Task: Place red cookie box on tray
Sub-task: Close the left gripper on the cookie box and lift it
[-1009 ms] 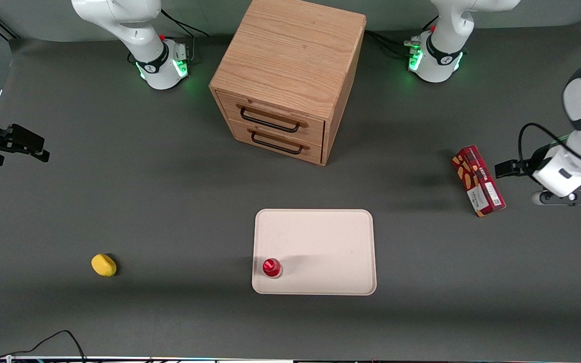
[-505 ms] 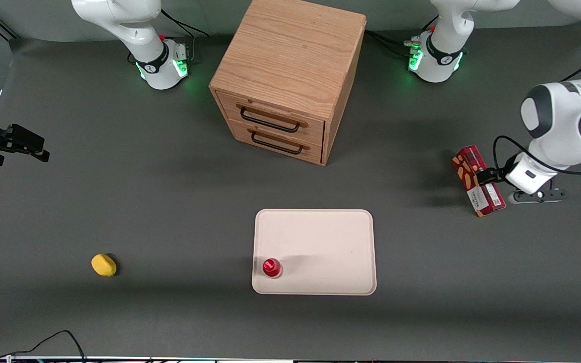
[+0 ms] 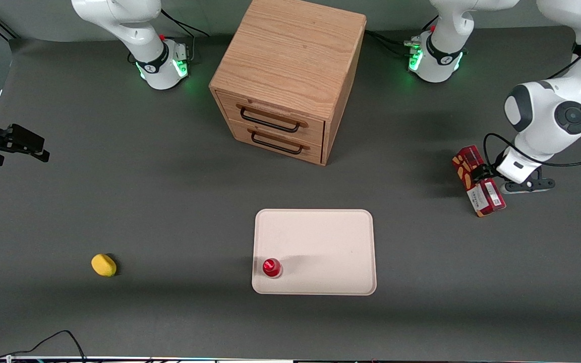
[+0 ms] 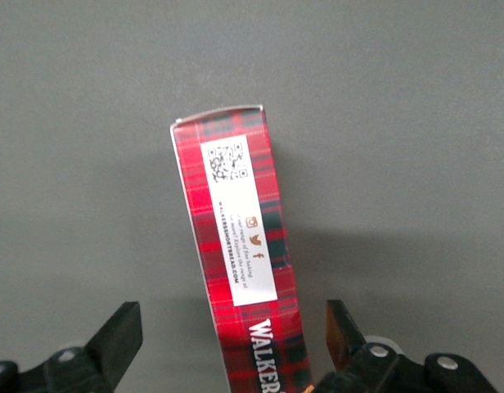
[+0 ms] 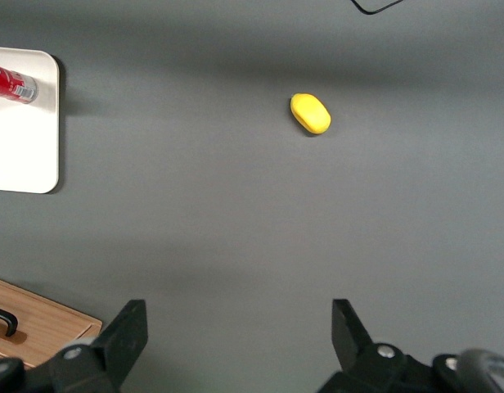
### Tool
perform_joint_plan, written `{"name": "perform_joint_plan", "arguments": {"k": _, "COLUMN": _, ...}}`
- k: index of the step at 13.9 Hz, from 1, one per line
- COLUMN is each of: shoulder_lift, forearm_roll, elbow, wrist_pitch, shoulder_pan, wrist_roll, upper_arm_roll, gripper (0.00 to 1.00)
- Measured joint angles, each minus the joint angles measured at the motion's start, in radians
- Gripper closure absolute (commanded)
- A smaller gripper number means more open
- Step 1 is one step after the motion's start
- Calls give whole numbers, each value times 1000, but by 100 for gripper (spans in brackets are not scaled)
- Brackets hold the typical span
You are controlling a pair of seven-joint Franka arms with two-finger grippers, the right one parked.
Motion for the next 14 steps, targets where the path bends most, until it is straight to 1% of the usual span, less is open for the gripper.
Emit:
{"name": "perform_joint_plan", "arguments": {"k": 2, "shoulder_lift": 17, "forearm_roll": -19, "elbow": -14, "wrist_pitch": 43, "shoulder_pan": 0, "wrist_roll": 0, "upper_arm_roll": -2, "gripper": 2}}
{"name": "perform_joint_plan", "arguments": {"k": 3, "shoulder_lift": 26, "forearm_roll": -24, "elbow": -20, "wrist_pitch": 64, "shoulder_pan": 0, "wrist_roll": 0, "upper_arm_roll": -2, "gripper": 13}}
{"name": "perform_joint_plan", "arguments": {"k": 4, "shoulder_lift": 36, "forearm_roll": -27, "elbow": -25, "wrist_pitch": 83, "shoulder_pan": 0, "wrist_roll": 0, "upper_arm_roll": -3, "gripper": 27}}
{"name": "perform_joint_plan", "arguments": {"k": 6, "shoulder_lift": 51, "forearm_roll": -41, "elbow": -27, "wrist_pitch": 103, "shoulder_pan": 0, "wrist_roll": 0, "upper_arm_roll": -6, "gripper": 64}}
{"name": "perform_joint_plan", "arguments": {"k": 7, "shoulder_lift": 55, "forearm_roll": -46, "elbow": -27, "wrist_pitch": 106, "shoulder_pan": -1, "wrist_roll": 0, "upper_arm_roll": -8, "gripper": 80}}
{"name": "perform_joint_plan", "arguments": {"k": 8, "shoulder_lift": 57, "forearm_roll": -51, "elbow": -27, "wrist_pitch": 107, "shoulder_pan": -1, "wrist_roll": 0, "upper_arm_roll": -11, "gripper": 92}}
{"name": "perform_joint_plan", "arguments": {"k": 9, "shoulder_lift": 57, "forearm_roll": -56, "elbow": -27, "wrist_pitch": 107, "shoulder_pan": -2, "wrist_roll": 0, "upper_arm_roll": -13, "gripper": 98}}
{"name": "perform_joint_plan", "arguments": {"k": 12, "shoulder_lift": 53, "forearm_roll": -65, "elbow": -18, "wrist_pitch": 99, "shoulder_pan": -3, "wrist_roll": 0, "upper_arm_roll": -21, "gripper": 98}}
{"name": "perform_joint_plan", "arguments": {"k": 13, "shoulder_lift": 45, "forearm_roll": -70, "elbow": -1, "wrist_pitch": 62, "shoulder_pan": -3, "wrist_roll": 0, "upper_arm_roll": -27, "gripper": 98}}
{"name": "perform_joint_plan", "arguments": {"k": 14, "shoulder_lift": 29, "forearm_roll": -72, "elbow": 34, "wrist_pitch": -20, "shoulder_pan": -4, "wrist_roll": -1, "upper_arm_roll": -32, "gripper": 97}}
